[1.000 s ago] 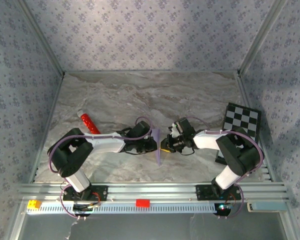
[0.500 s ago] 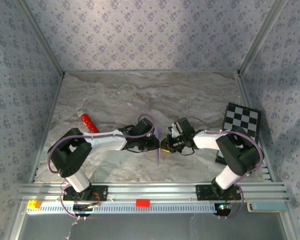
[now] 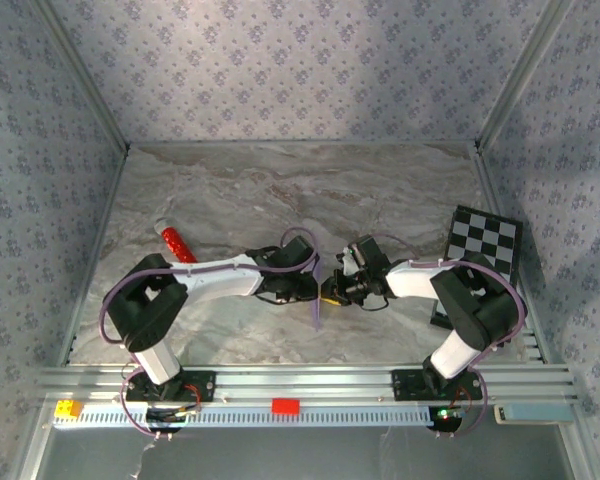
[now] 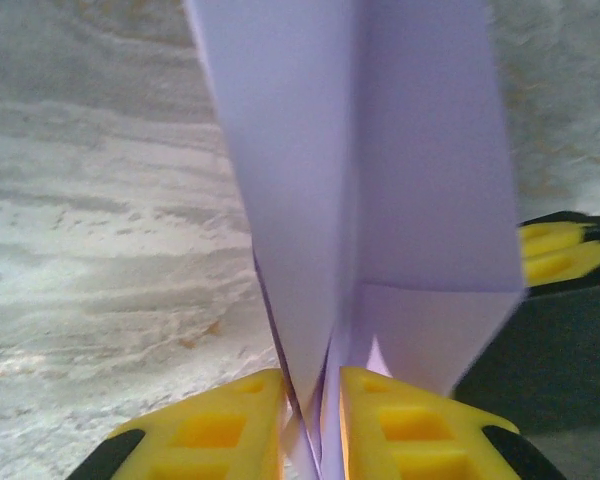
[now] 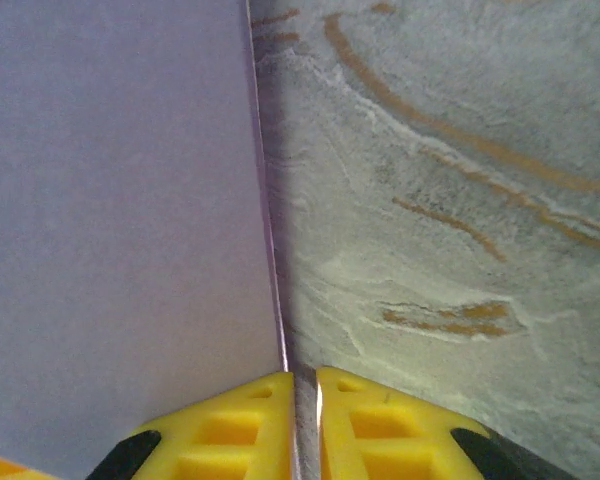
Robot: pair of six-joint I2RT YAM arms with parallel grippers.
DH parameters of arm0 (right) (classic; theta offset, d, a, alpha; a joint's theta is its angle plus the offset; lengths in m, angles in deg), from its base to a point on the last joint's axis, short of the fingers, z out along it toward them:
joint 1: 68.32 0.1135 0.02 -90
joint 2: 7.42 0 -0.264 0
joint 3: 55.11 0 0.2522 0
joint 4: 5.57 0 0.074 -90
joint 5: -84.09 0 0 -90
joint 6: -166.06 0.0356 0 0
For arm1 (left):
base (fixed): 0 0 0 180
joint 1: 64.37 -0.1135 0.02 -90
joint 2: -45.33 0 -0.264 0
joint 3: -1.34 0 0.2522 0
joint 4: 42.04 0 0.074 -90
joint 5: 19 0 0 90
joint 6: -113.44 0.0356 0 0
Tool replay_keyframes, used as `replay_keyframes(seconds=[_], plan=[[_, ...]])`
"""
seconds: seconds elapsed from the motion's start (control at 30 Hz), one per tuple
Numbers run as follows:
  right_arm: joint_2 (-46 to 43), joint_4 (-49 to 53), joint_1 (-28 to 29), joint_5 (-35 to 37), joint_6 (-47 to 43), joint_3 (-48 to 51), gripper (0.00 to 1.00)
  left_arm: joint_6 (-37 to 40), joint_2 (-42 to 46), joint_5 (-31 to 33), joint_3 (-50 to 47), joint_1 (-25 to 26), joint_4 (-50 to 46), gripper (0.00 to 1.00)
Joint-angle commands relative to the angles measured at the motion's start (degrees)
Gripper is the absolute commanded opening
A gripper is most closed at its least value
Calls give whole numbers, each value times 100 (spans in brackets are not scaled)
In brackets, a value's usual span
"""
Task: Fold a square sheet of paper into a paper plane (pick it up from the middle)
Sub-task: Move a paper plane to the center of the table.
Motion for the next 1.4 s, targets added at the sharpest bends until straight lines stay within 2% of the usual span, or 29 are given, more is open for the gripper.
replay_keyframes(seconds=[0.0,0.33,0.67,1.37], plan=[[75,-43,50,-26,99,29,15,104,-124,187,240,60,-479,23],[85,-54,58,-37,113,29,15,113,-114,329,341,107,-704,24],[147,-114,90,-44,135,12,15,38,-126,207,225,107,-456,22],[190,-211,106,-90,183,52,15,-500,-57,-143,-394,-7,781,21]])
